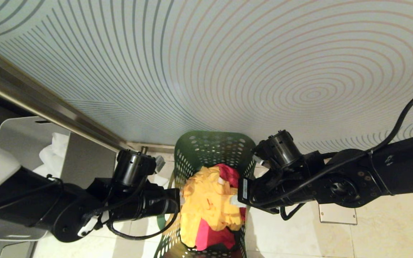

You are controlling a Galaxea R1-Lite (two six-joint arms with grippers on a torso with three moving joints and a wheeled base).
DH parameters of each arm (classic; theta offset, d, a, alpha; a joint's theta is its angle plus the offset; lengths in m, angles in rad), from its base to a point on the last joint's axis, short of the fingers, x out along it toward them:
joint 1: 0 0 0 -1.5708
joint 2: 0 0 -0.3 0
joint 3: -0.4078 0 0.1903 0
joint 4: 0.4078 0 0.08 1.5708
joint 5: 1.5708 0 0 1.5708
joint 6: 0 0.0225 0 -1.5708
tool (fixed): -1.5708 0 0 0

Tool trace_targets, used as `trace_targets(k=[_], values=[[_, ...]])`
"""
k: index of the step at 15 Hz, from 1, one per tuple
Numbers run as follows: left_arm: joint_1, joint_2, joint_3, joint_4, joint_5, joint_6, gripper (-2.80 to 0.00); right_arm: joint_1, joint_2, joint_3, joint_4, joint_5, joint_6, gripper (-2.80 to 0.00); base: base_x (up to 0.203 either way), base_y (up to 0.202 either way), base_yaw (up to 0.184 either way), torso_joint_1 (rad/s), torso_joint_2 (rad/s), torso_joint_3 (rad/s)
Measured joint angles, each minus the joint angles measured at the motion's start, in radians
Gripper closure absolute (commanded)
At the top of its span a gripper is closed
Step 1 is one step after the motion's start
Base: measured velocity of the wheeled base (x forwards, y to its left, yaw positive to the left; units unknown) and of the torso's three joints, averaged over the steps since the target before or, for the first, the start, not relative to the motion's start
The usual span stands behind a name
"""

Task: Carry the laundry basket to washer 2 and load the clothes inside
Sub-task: Pick up the clothes basket and put it beside the washing machine

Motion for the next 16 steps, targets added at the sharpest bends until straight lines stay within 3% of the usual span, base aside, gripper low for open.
trace_targets(k=[5,16], values=[[-0.002,-0.014,0.003,0.003,0.0,0.0,0.0,0.017,-0.015,-0.002,0.0,-0.018,-0.004,0.0,0.0,0.0,0.0,0.002,0.0,0.047],[-0.013,-0.101,0.043,0.051,-0.006,0.001,0.0,0.046,-0.081,-0.013,0.049,-0.038,-0.005,0.0,0.0,0.0,0.0,0.001,0.0,0.198]])
